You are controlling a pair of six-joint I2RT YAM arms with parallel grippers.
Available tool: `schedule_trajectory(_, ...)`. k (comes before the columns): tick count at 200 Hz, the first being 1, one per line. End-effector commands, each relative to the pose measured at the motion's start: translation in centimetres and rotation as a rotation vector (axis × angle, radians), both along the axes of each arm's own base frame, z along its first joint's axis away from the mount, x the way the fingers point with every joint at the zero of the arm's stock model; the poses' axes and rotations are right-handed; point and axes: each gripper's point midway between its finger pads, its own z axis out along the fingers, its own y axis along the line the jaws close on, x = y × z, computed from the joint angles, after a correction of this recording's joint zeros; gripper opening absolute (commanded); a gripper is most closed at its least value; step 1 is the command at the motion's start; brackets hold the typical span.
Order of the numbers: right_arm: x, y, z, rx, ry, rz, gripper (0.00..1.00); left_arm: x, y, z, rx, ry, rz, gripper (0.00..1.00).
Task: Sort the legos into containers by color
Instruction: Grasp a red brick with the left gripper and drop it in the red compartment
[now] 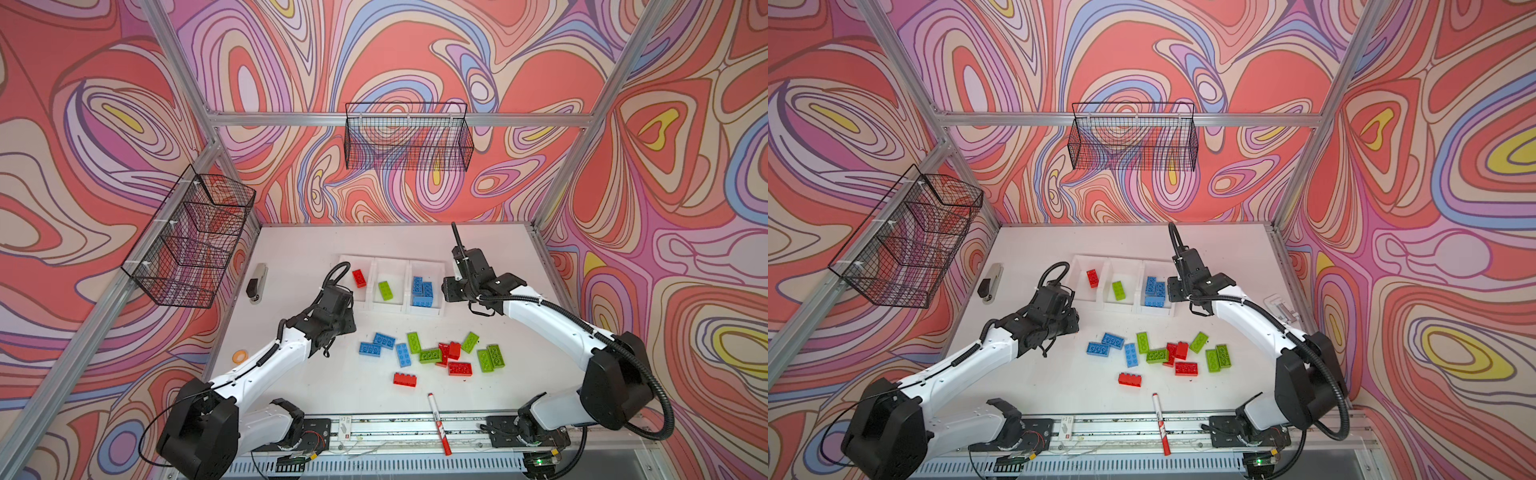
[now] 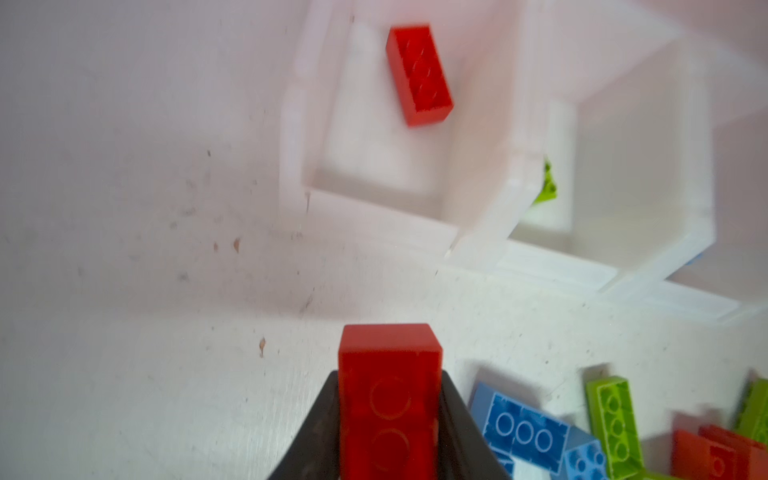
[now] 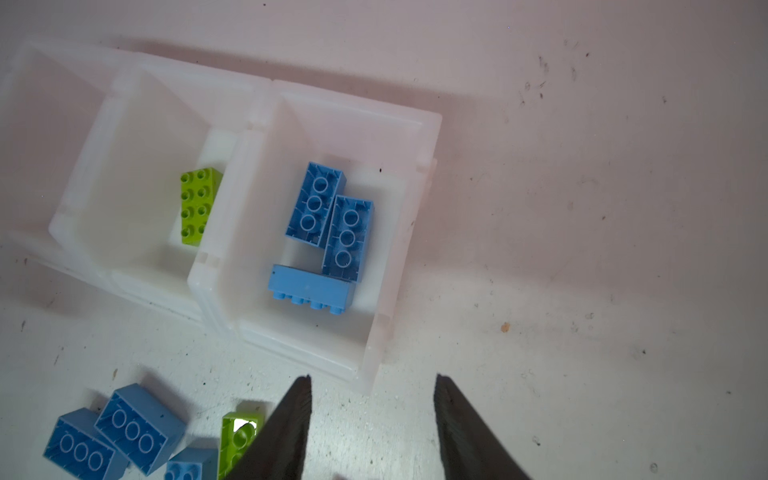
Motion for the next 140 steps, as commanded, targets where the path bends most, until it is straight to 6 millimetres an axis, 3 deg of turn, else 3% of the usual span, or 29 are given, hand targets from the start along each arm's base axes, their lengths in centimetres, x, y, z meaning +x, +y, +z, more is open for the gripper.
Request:
schedule_trajectory(1,-1.7,1.3,-0.5,0.015,0.016,0.033,0.52,2.3,0.8,1.7,0.088,-0.047,-0.040,0.24)
schedule_trajectory(37,-4.2,4.6,-1.8,-0.002,0.037,0.093,0.52,7.9,-0.8,3.0,0.116,-0.099,-0.114,0.27)
schedule_trajectory(77,-6.8,7.1,-3.9,-0.003,0.084,0.136,0.54,13.4,-1.7,0.8,0.119,-0.095,-0.138,0.28)
schedule_trajectory(109,-8.2,8.2,-5.5,0.012,0.133,0.161,0.56,16.1,-2.5,-1.9,0.113,-0.056,-0.147,0.30)
schedule_trajectory(140,-8.8,8.6,-6.4,-0.015,0.150,0.171,0.56,17.1,-2.3,-3.6,0.097,-0.022,-0.115,0.35)
